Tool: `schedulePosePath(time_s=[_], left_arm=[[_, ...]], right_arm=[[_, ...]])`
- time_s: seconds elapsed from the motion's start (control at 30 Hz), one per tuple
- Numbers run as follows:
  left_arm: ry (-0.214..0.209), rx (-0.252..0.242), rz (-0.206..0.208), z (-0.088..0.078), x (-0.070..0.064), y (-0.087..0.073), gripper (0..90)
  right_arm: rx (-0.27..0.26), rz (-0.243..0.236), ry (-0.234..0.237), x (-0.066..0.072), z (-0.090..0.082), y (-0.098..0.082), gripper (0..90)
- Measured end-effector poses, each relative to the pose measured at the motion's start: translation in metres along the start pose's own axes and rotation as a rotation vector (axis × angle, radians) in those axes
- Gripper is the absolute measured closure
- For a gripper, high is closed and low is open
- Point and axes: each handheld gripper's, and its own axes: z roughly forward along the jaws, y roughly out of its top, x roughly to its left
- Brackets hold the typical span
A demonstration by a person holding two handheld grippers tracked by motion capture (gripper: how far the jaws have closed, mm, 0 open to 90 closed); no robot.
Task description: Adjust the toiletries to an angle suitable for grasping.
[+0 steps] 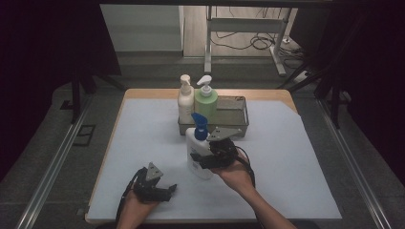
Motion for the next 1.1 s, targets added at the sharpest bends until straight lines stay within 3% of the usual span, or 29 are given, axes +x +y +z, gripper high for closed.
schedulePosePath(time_s=[0.23, 0.43, 0.83, 1.1], left_arm=[[0.0, 0.0, 0.0, 0.0, 0.0, 0.0, 13.0], [0.0, 0.0, 0.001, 0.0, 0.0, 0.0, 13.0], [0.0, -0.001, -0.001, 0.0, 0.0, 0.0, 13.0], [0.0, -0.001, -0.001, 0.0, 0.0, 0.0, 13.0]], right_arm=[[-0.009, -0.016, -0.011, 0.0, 0.0, -0.001, 37.1], [0.016, -0.034, -0.04, 0.003, -0.001, 0.002, 38.9], [0.029, -0.059, -0.013, 0.001, -0.005, 0.004, 39.7], [0.025, -0.036, 0.007, -0.008, -0.018, 0.01, 39.9]])
